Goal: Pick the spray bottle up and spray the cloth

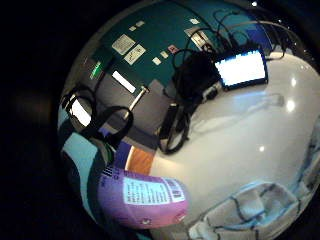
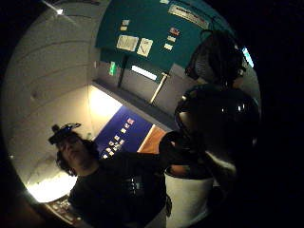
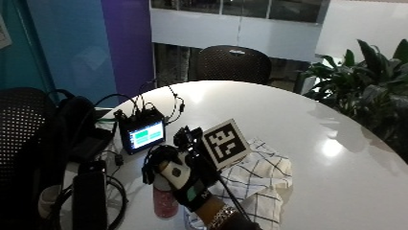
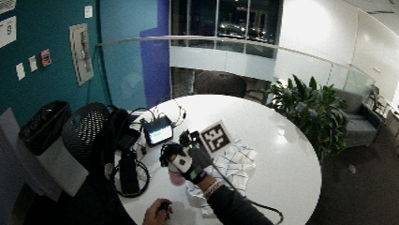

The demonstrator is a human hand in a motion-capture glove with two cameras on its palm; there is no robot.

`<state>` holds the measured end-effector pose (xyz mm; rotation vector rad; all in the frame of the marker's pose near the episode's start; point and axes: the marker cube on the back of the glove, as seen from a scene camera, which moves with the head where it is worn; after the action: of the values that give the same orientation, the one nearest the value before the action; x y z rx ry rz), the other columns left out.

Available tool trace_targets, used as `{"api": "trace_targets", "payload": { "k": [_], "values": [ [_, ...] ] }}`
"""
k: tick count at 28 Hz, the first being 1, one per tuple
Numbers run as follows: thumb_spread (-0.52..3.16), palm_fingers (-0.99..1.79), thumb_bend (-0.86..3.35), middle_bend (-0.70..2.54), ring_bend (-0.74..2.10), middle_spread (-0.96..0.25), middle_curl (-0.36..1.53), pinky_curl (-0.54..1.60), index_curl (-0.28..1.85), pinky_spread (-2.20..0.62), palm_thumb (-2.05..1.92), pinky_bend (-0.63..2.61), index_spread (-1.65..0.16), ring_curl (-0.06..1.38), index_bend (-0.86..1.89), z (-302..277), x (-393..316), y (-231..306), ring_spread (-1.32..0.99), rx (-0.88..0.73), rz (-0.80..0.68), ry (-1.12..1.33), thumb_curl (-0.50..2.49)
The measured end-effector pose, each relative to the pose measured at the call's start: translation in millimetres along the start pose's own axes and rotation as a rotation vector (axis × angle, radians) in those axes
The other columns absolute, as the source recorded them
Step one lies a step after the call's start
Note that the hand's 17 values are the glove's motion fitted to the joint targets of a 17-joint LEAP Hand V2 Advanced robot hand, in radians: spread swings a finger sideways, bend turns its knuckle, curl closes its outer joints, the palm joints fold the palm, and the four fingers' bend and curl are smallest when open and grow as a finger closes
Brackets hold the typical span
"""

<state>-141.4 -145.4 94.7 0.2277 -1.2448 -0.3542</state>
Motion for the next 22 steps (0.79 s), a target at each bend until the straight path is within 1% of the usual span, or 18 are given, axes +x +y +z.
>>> {"api": "trace_targets", "payload": {
  "k": [3, 7, 15, 22],
  "values": [
    [0.58, 1.38, -0.02, 0.61, 0.70, -0.20, 0.53, 0.41, 0.68, -0.29, 0.81, 0.46, -0.29, 0.46, 0.34, 9.8, 6.5, 4.3, -0.14, -0.004, 0.051, -0.003, 1.02],
    [0.58, 1.38, -0.02, 0.61, 0.70, -0.20, 0.53, 0.41, 0.68, -0.29, 0.80, 0.46, -0.29, 0.47, 0.34, 12.6, 6.5, 6.7, -0.14, 0.002, 0.073, 0.013, 1.03],
    [0.57, 1.38, -0.02, 0.61, 0.70, -0.20, 0.53, 0.40, 0.68, -0.29, 0.81, 0.45, -0.29, 0.46, 0.34, -0.4, -12.2, -0.9, -0.14, 0.008, -0.019, 0.066, 1.04],
    [0.56, 1.39, -0.02, 0.61, 0.69, -0.21, 0.53, 0.40, 0.69, -0.29, 0.80, 0.45, -0.29, 0.47, 0.35, -11.2, -20.8, -13.1, -0.16, -0.013, -0.061, 0.113, 1.04]
  ]
}}
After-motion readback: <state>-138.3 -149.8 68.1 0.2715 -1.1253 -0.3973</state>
